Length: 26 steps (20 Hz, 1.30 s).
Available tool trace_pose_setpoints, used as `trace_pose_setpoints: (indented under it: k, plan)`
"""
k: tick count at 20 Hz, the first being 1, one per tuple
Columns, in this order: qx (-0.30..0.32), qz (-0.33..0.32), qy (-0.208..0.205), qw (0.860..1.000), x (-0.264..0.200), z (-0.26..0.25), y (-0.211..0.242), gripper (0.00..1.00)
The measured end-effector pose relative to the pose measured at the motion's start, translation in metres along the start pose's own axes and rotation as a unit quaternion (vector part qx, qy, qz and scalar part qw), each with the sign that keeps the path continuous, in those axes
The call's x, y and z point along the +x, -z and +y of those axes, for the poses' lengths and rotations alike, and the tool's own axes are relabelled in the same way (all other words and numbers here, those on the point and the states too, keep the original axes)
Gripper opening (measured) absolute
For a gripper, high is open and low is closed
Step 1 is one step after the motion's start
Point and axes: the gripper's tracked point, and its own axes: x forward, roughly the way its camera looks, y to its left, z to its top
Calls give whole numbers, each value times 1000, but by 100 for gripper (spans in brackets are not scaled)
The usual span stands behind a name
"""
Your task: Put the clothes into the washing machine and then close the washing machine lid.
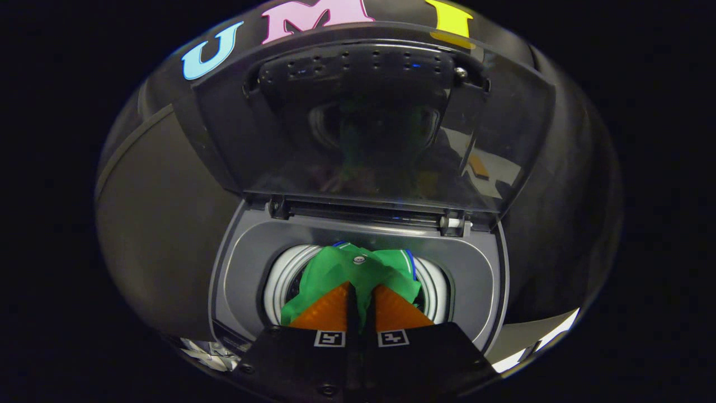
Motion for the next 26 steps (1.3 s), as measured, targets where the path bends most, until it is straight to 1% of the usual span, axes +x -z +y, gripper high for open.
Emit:
trace_pose_setpoints:
  k: [6, 7, 10, 11, 12, 13, 14, 16, 17, 18, 19, 22, 26]
  plan:
    - [20, 18, 18, 999, 17, -1, 17, 6]
    - [24, 19, 19, 999, 18, -1, 20, 9]
    - [29, 26, 20, 999, 19, -3, 24, 11]
    - [31, 24, 16, 999, 19, -1, 23, 11]
    - [32, 19, 14, 999, 19, 1, 19, 13]
    - [30, 11, 8, 999, 20, 3, 15, 18]
    - [31, 2, -2, 1000, 19, 8, 10, 17]
    - [38, 7, -32, 999, 27, 24, 14, 58]
    - [36, 9, -22, 999, 7, 20, 7, 78]
    - [34, 4, -15, 999, 13, 16, 6, 98]
    - [33, 0, -9, 999, 20, 16, 5, 99]
    - [42, 2, -7, 999, 16, 16, 6, 99]
    - [34, -1, -1, 999, 13, 12, 7, 100]
